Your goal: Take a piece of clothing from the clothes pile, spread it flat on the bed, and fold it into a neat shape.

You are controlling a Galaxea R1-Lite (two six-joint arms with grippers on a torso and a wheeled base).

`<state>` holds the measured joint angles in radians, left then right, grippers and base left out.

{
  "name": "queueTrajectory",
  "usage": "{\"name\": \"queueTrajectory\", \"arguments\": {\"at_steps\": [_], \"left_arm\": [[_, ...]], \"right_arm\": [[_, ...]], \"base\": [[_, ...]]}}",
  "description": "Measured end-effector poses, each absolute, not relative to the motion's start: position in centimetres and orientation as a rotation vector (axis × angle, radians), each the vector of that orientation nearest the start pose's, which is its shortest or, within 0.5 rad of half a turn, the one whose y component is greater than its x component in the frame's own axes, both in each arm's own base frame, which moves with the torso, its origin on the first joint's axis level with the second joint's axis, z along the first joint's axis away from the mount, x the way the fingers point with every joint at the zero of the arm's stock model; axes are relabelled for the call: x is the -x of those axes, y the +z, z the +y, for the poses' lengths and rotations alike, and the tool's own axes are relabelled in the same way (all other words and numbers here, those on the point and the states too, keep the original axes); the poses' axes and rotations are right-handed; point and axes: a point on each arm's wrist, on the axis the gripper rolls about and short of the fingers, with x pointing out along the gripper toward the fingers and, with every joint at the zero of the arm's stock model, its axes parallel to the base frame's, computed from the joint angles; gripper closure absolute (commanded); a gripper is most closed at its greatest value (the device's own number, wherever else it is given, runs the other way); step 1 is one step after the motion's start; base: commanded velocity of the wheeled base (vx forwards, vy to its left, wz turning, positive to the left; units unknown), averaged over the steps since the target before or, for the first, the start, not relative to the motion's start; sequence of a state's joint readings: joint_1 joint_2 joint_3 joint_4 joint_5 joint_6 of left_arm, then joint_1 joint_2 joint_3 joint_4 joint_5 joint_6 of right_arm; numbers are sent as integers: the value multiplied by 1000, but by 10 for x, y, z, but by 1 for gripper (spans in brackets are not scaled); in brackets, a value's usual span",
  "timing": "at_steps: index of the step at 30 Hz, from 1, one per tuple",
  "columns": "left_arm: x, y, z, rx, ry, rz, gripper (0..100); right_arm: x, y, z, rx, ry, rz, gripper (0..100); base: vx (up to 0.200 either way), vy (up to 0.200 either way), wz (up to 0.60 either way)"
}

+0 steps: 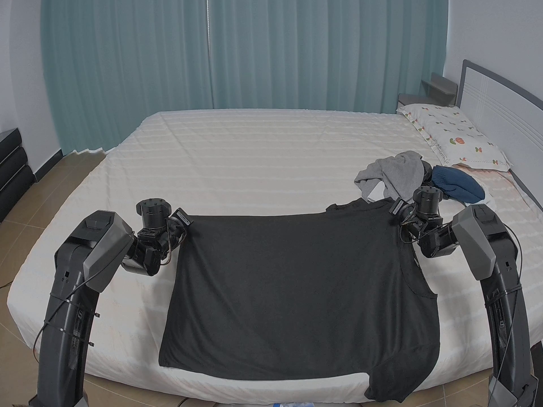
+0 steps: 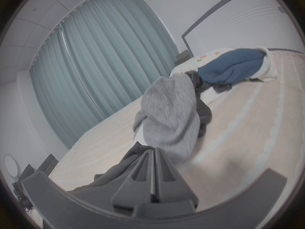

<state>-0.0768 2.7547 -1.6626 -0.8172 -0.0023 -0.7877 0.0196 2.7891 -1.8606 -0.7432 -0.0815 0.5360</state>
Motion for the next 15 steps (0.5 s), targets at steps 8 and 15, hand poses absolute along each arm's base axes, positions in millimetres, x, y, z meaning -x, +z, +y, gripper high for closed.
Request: {"name": "queueTrajectory", "arguments": {"at_steps": [8,15], "left_arm": [[-523,-39,-41,770,36,302,100],[-522,-40,-43,768,32,308,100]], "right_arm": [[-552,-15,11,-501,-112,151,100],[-552,-30,9,-479,-121,176,100]], "base": [[0,0,0],[0,0,0]]}}
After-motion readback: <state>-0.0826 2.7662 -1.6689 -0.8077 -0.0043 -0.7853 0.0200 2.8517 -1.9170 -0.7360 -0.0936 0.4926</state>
